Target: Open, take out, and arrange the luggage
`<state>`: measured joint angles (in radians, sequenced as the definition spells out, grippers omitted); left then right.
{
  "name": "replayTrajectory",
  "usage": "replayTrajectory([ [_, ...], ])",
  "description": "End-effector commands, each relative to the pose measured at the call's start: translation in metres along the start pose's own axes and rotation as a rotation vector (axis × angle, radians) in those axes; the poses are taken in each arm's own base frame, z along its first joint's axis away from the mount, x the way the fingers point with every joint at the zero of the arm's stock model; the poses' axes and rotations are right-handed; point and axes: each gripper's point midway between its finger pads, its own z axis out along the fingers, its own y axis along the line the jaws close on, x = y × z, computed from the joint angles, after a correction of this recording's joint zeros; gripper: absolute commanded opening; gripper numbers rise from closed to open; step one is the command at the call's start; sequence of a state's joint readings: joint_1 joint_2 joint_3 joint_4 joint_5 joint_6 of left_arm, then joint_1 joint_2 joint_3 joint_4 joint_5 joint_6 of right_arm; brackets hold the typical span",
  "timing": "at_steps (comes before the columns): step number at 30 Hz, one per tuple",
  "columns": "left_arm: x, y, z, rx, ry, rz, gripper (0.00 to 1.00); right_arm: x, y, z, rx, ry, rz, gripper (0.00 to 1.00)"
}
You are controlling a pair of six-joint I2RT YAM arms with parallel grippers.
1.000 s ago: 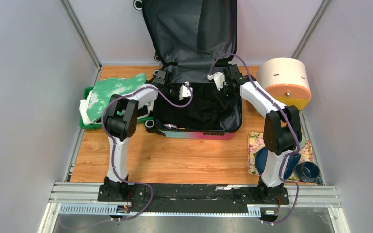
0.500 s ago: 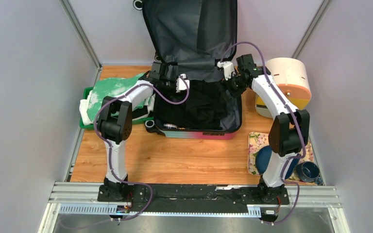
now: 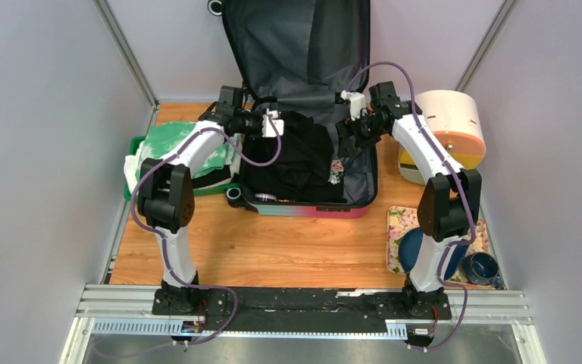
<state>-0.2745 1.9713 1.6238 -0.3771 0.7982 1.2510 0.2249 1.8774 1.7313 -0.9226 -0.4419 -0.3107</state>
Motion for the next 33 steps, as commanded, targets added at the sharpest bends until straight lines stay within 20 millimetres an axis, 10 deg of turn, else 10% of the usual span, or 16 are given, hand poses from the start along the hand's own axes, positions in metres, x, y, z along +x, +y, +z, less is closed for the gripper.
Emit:
replayTrajectory([
  [1,-0.056,0.050,-0.053,-0.118,-0.056,0.263,0.00,-0.027,0.005,-0.009,-0.017,-0.083,-0.007,0.78],
  [18,-0.026,0.070,-0.216,-0.210,0.145,0.373,0.00,-0.044,0.013,-0.007,-0.076,-0.122,0.010,0.78],
  [33,0.088,-0.009,-0.319,-0.170,0.354,0.385,0.00,-0.045,0.024,0.002,-0.121,-0.099,0.013,0.78],
])
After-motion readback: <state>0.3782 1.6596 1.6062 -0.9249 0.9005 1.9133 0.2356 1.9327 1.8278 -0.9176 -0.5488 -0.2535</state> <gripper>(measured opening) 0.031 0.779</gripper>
